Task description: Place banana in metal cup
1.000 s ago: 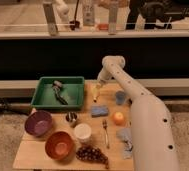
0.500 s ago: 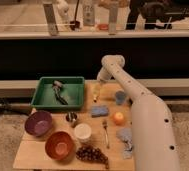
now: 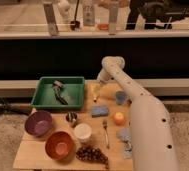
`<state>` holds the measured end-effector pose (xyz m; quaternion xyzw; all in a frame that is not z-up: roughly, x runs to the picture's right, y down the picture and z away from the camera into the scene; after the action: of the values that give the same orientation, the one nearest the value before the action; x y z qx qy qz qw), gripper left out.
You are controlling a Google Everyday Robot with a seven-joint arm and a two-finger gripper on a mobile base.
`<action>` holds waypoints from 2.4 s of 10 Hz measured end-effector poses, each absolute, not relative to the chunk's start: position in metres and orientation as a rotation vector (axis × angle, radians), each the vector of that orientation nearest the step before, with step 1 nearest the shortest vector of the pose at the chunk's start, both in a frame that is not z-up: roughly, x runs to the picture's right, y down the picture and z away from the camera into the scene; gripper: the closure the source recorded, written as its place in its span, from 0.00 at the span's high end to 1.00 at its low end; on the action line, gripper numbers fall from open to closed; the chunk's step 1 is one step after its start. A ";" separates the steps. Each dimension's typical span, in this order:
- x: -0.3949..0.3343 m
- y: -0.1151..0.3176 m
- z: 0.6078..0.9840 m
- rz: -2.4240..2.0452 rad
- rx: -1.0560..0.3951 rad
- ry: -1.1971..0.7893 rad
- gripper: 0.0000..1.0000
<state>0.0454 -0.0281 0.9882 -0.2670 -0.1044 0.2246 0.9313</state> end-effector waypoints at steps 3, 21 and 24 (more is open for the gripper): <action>0.047 -0.030 0.986 0.470 -0.549 -0.211 0.68; 0.045 -0.024 0.990 0.520 -0.573 -0.202 0.42; 0.041 -0.022 0.991 0.525 -0.576 -0.201 0.39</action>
<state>0.0412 -0.0220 0.9912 -0.2804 -0.0976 0.2555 0.9201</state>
